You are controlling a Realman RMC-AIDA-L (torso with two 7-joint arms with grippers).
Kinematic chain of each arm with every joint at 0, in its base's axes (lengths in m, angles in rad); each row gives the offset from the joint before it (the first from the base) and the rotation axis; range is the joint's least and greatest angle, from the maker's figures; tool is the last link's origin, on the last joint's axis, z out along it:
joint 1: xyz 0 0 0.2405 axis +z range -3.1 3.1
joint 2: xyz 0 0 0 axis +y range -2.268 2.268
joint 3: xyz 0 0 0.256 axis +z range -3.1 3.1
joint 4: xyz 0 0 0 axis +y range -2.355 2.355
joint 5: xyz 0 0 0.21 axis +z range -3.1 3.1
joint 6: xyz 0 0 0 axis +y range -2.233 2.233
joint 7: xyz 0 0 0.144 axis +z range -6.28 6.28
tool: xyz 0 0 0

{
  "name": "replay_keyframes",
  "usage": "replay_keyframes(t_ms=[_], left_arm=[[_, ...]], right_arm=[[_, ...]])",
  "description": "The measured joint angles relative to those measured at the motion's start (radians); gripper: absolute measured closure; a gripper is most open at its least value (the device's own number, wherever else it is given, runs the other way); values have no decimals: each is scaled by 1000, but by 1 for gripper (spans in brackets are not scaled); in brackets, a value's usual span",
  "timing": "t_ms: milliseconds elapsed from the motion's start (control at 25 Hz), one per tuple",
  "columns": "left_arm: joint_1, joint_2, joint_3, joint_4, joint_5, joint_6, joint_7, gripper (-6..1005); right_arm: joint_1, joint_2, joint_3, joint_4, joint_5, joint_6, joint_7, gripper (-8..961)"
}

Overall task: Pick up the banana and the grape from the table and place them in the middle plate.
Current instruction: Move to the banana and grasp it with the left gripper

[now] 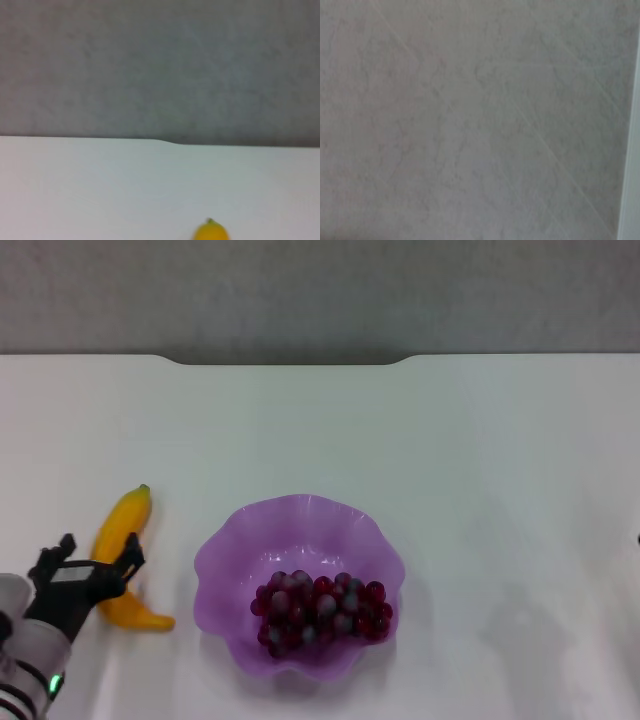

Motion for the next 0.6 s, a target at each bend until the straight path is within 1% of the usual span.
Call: replay_keyframes(t_ms=[200,600], left_arm=[[-12,-1,-1,-33,-4,-29,66,106],[-8,-1,-35,-20,-8,-55,86,122]], right_arm=[[6,0,-9,1,0,0,0,954],[9,0,-19,-1,-7,-1,5,954]])
